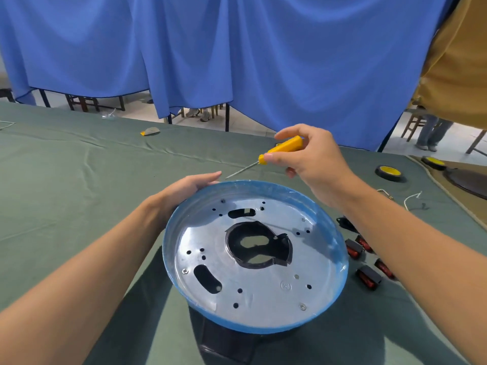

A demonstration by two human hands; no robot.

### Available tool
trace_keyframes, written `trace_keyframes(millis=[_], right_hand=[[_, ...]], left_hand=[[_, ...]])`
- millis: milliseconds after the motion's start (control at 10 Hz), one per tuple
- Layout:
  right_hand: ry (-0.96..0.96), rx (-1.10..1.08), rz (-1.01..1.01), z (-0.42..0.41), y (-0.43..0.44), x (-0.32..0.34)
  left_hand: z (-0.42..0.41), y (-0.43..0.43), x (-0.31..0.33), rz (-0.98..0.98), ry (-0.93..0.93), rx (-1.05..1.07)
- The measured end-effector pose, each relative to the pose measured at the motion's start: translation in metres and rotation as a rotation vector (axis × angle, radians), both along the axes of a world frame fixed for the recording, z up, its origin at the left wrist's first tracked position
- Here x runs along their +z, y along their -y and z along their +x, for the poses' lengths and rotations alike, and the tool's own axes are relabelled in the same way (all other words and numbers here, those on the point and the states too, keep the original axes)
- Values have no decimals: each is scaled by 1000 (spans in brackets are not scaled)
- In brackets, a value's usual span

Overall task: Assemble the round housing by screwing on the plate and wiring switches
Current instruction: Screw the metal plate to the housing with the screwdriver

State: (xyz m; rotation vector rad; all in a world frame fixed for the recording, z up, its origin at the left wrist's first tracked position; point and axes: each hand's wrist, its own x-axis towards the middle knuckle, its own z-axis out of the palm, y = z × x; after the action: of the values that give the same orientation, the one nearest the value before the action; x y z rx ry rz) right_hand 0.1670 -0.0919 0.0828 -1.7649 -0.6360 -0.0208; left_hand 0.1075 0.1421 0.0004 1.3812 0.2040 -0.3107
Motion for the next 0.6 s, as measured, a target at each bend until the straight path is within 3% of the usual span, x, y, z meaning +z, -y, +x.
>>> trace_keyframes(millis=[200,300,400,600], right_hand=[[-8,56,17,7,-28,-3],[129,73,-128,7,-35,-7],[244,112,-198,5,-40,-11],[274,139,-218,5,-44,-12]], left_hand=[[3,5,-9,-96,37,169],[6,5,-16,-42,18,219],[7,1,-21,-19,31,190],[4,-5,-29,-33,103,99]])
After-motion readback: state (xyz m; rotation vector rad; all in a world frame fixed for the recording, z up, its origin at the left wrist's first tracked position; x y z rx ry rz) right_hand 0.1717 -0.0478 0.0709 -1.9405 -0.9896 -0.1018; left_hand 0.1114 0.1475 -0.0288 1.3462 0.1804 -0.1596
